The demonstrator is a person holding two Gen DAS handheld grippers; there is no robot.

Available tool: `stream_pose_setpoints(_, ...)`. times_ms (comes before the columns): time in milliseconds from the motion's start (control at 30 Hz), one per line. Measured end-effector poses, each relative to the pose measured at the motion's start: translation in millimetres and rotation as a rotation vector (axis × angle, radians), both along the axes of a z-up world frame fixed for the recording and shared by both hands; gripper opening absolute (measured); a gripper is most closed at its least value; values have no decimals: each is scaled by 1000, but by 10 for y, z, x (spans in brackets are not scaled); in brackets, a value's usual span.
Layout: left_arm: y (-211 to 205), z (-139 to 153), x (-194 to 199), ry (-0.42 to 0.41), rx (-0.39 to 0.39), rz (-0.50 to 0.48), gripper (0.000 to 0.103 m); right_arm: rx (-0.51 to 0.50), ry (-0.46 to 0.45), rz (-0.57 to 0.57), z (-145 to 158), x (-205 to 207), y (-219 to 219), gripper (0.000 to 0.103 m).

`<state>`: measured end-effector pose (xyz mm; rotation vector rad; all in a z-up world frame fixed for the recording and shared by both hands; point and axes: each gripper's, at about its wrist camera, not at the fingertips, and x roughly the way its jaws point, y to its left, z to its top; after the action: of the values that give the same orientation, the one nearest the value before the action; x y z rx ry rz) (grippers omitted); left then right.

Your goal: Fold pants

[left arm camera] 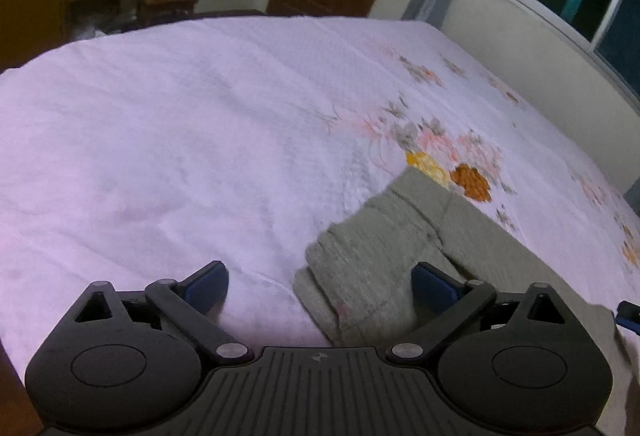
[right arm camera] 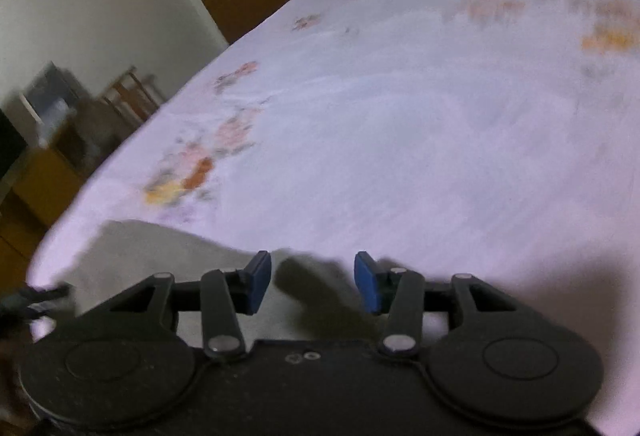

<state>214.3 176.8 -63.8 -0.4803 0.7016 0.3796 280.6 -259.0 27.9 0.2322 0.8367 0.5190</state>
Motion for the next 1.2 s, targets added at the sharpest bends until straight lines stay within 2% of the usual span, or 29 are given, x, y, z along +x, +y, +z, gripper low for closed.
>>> stream_pose_setpoints(67, 7, -3, -7, -3, -2, 5, 99, 42, 52, 27, -45, 62, -12, 40)
stream_pose_setpoints(167, -15, 8, 21, -12, 16, 9, 93, 17, 85, 79, -102, 89, 113, 38)
stream_pose_setpoints(200, -36, 6, 41, -13, 25, 2, 77, 21, 90, 94, -102, 76, 141, 36)
stream_pose_setpoints(233, -60, -5, 71, -18, 11, -30, 51, -14, 65, 97, -85, 42, 188, 29)
stream_pose_setpoints(267, -92, -3, 100, -19, 4, -52, 49, -53, 47, 109, -74, 17, 243, 26)
stream_pose_setpoints(300, -134, 26, 111, -18, 37, -61, 43, -83, 41, 121, -71, 0, 285, 19)
stream_pose_setpoints(333, -166, 55, 121, -22, 64, -75, 36, -105, 30, 132, -61, -18, 321, 8)
stream_pose_setpoints(433, -118, 121, 69, -58, 53, -78, 29, -144, -17, 158, -3, -65, 416, 0)
stream_pose_setpoints(533, -74, 184, -19, -136, 30, -78, 27, -149, -86, 165, 114, -124, 411, 0)
stream_pose_setpoints(600, -78, 154, 28, -125, 43, -82, 27, -148, -122, 152, 132, -115, 397, 0)
stream_pose_setpoints(633, -66, 109, 70, -104, 45, -84, 27, -179, -129, 140, 88, -89, 417, 0)
stream_pose_setpoints(767, 12, -92, 73, -87, 29, -83, 28, -256, -86, 141, -242, 21, 505, 0)
stream_pose_setpoints(833, 59, -93, 47, -89, 13, -87, 30, -260, -94, 120, -239, 30, 493, 0)
stream_pose_setpoints(900, 93, 13, -27, -100, 28, -68, 32, -314, -131, 48, -154, 4, 449, 0)
stream_pose_setpoints(1000, 18, 291, -194, -132, 141, -19, 33, -173, -157, 14, 54, -146, 291, 0)
stream_pose_setpoints(1100, -259, 369, -157, -163, 145, -131, 36, -58, -129, 107, 56, -354, 434, 0)
stream_pose_setpoints(1133, -352, 315, -92, -154, 144, -179, 47, -54, -98, 126, -17, -400, 507, 0)
stream_pose_setpoints(1200, -451, 95, 72, -69, 161, -219, 52, -99, -4, 110, -248, -385, 552, 0)
